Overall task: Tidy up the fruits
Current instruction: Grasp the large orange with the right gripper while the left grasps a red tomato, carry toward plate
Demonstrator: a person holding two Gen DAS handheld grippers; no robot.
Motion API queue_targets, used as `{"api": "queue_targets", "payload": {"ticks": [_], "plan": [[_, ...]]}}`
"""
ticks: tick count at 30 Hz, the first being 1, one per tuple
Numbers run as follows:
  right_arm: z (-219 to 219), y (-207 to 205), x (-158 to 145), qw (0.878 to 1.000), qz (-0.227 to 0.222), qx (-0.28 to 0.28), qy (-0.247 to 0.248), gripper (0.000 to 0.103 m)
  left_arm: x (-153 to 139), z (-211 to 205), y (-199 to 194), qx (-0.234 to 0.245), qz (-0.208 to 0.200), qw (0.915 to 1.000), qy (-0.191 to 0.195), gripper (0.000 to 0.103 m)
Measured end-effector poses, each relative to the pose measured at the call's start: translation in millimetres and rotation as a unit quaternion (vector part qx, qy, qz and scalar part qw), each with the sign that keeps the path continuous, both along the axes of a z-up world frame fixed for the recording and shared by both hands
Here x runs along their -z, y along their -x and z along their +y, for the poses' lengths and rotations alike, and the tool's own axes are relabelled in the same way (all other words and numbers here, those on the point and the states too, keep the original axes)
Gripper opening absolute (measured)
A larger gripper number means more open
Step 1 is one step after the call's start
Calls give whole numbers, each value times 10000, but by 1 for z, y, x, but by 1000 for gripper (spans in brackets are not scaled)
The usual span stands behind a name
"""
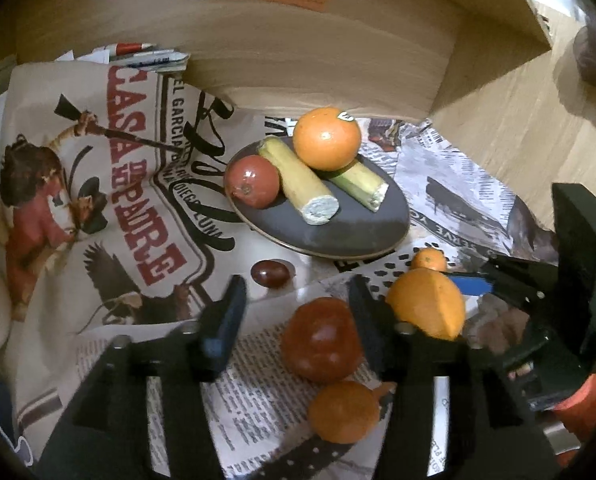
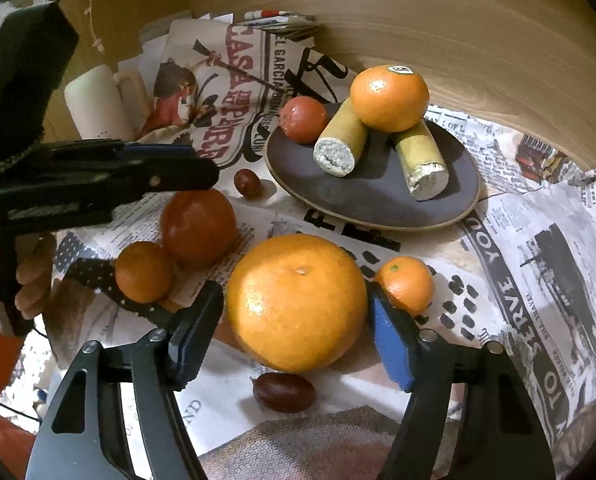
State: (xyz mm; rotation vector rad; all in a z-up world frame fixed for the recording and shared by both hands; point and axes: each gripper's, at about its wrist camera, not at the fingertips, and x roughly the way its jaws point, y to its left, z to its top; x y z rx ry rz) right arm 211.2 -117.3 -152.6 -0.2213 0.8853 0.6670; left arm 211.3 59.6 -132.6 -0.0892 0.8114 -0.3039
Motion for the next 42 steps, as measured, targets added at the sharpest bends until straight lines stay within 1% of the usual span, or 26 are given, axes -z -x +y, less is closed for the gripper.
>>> {"api": "queue_targets", "payload": {"ticks": [3,5,8,16,17,18,19,20,21,25,31,35,42], "plan": [[-3,-1,-1,9999,40,36,-89,63,1,-8,5,93,-41,9997,-206,57],[-3,1,-2,9999,-1,63,-84,63,7,-13,4,140,41,9995,-289,57],[-6,3,-6,9998,-126,130,-94,63,14,-14,3,176,185,9994,-232,62],[-28,-2,-30,9977,-404,426,-345,63,24,-20,-5,263,329,9985,-341,62],[-31,-4,-33,9973,-438,465,-374,63,26,-20,-6,268,364,9983,-356,62],[-33,-5,-36,9969,-473,499,-388,63,27,-21,-7,264,386,9982,-366,58],[-35,-6,-38,9966,-501,523,-391,63,28,-21,-8,273,401,9983,-327,56],[-37,-7,-40,9963,-530,556,-394,63,28,-21,-8,293,414,9983,-289,51],[-38,-9,-41,9961,-542,576,-398,63,26,-21,-9,315,422,9983,-243,48],[-44,-17,-46,9954,-588,639,-403,63,20,-24,-11,255,288,9986,-365,47],[-46,-31,-51,9950,-640,644,-417,63,7,-22,-19,183,164,9993,-278,47],[-43,-41,-52,9955,-617,598,-405,63,-3,-21,-31,144,60,9996,-242,47],[-31,-61,-50,9970,-548,447,-308,63,-8,-20,-54,131,19,9996,-249,47]]}}
